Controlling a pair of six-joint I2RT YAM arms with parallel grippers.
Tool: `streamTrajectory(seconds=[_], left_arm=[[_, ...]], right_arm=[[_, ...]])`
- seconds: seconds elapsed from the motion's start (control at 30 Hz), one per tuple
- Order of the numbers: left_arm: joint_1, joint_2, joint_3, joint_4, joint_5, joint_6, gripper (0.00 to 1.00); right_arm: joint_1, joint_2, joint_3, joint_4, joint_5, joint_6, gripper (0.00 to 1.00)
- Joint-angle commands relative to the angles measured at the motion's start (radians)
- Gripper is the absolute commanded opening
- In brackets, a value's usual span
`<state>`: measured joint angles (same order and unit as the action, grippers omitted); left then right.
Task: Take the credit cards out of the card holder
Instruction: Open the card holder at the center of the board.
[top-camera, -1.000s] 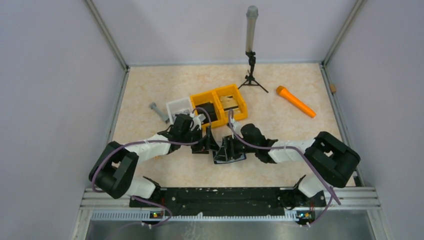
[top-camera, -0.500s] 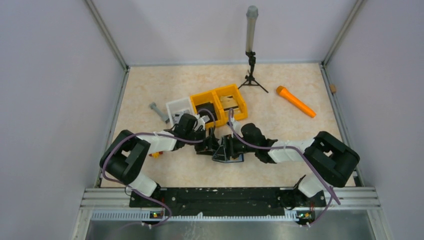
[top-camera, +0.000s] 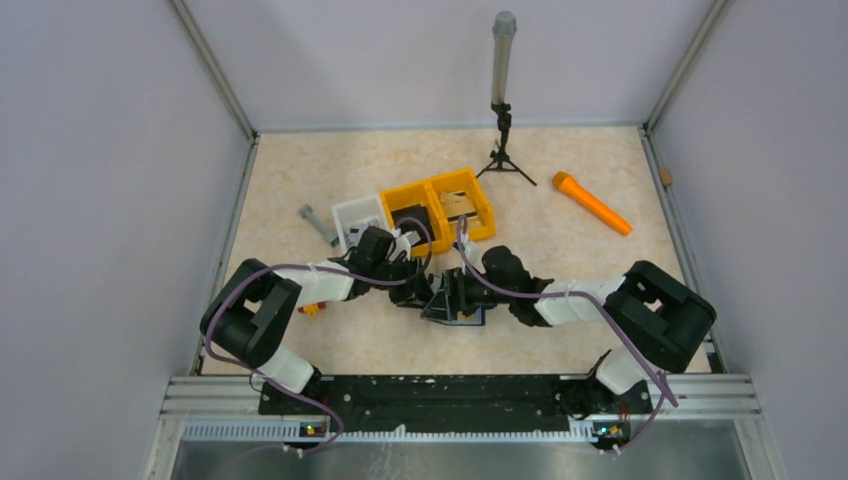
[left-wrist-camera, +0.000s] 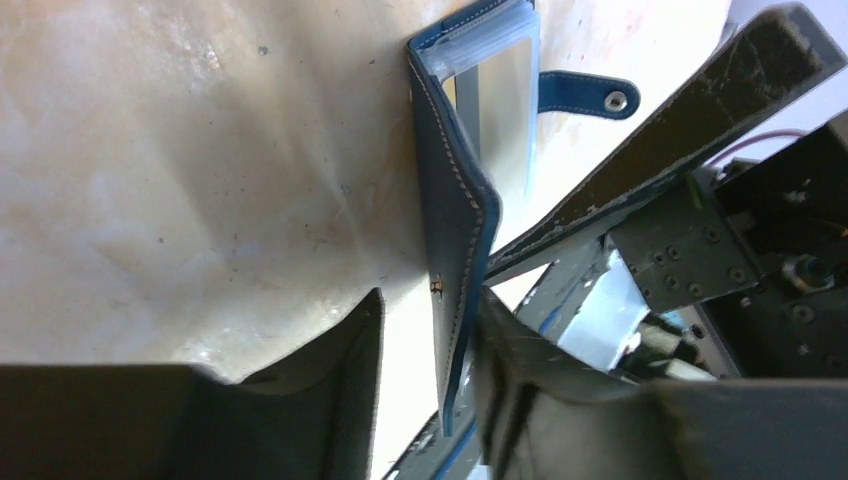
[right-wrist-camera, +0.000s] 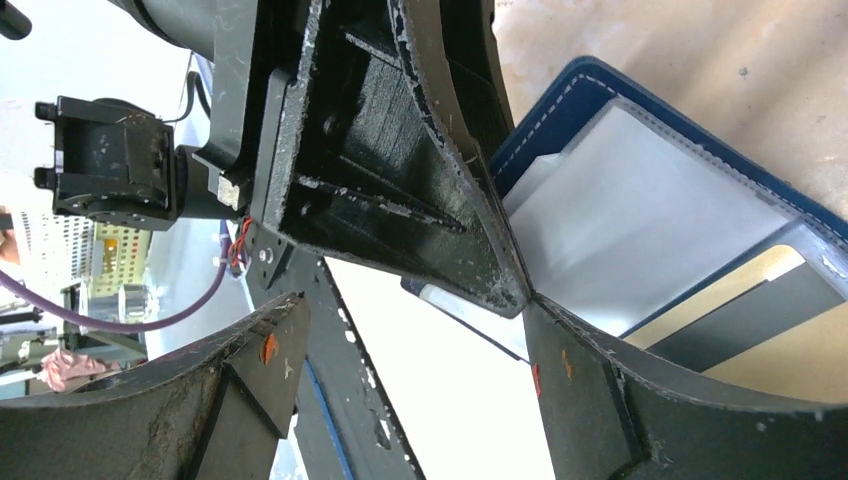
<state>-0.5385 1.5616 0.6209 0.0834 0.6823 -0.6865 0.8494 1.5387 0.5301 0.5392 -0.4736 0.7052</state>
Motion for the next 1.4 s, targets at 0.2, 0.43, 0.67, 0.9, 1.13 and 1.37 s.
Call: streamTrajectory(seconds=[0.2, 0.43, 0.67, 0.9, 1.13, 1.37], left_arm=[[-0.003, -0.017, 0.027, -0.014, -0.011, 0.04, 0.0], [0.003, -0.116, -0.065, 0.17, 0.084, -0.046, 0.0], [0.026, -0.183, -0.11, 0.428, 0.189, -0.252, 0.0], [0.042, -0.382, -0.048, 0.164, 0.015, -0.19, 0.0], [0.045, -0.475, -0.069, 0.295, -0.01, -0.319, 0.0], [0.046, -0.507, -0.058, 0.432, 0.004, -0.42, 0.0]], right_arm=[[-0.047, -0.175, 0.001, -0.196, 0.108, -0.049, 0.8], [-0.194, -0.414, -0.075, -0.366, 0.13, -0.075, 0.87], [-0.292, -0.501, -0.139, -0.307, 0.015, 0.019, 0.97], [-0.299, -0.661, -0.218, -0.257, 0.156, 0.213, 0.99], [-0.299, -0.764, -0.282, -0.065, 0.15, 0.407, 0.99], [-0.298, -0.737, -0.294, 0.072, 0.123, 0.537, 0.99]])
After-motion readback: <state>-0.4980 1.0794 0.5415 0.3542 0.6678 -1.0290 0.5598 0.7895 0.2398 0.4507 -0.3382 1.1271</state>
